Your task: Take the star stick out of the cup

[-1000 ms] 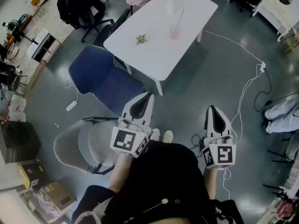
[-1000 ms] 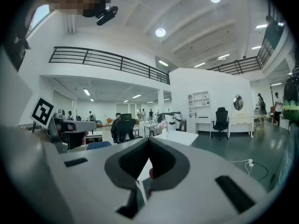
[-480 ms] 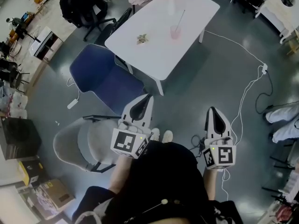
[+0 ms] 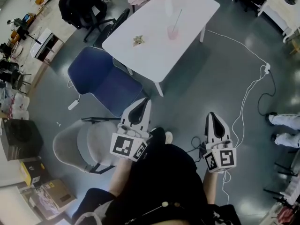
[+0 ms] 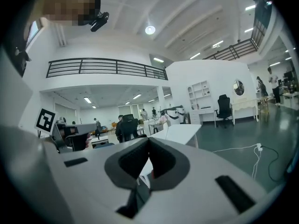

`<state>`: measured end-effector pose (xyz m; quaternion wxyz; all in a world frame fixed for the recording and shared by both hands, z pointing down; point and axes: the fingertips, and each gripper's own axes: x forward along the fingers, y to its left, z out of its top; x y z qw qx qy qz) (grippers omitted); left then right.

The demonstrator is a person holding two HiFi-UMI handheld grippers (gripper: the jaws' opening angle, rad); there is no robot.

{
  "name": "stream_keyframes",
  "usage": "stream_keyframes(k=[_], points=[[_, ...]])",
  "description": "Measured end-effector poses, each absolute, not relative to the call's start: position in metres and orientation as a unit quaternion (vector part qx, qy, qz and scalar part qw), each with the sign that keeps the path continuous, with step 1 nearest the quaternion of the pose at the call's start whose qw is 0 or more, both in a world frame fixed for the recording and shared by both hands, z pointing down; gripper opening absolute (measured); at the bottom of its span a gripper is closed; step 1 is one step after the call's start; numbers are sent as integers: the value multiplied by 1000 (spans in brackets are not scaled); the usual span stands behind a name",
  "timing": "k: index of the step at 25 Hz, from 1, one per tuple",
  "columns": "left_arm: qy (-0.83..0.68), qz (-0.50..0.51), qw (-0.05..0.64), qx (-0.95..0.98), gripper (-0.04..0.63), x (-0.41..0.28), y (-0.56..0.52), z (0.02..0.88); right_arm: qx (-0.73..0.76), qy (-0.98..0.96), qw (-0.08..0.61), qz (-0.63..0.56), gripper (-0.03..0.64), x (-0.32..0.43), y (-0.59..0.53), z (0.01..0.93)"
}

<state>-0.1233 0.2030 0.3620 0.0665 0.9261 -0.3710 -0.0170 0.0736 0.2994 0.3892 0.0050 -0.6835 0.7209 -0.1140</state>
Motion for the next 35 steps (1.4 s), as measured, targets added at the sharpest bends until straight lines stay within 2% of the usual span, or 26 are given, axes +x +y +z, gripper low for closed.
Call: stream_keyframes(k=[12,28,32,35], points=[[-363,-26,80,928,8,-81,129,374,-689,710,1,-146,3,117,248,412],[-348,19,50,936,12,-14,-75,394,-648,747,-23,-146,4,147,4,417],[-351,19,46,935,75,-7,-103,397,-641,752,-28,-151,40,155,-55,429],[-353,17,47,934,77,-5,-113,398,-635,754,-43,-162,74,163,-90,447]])
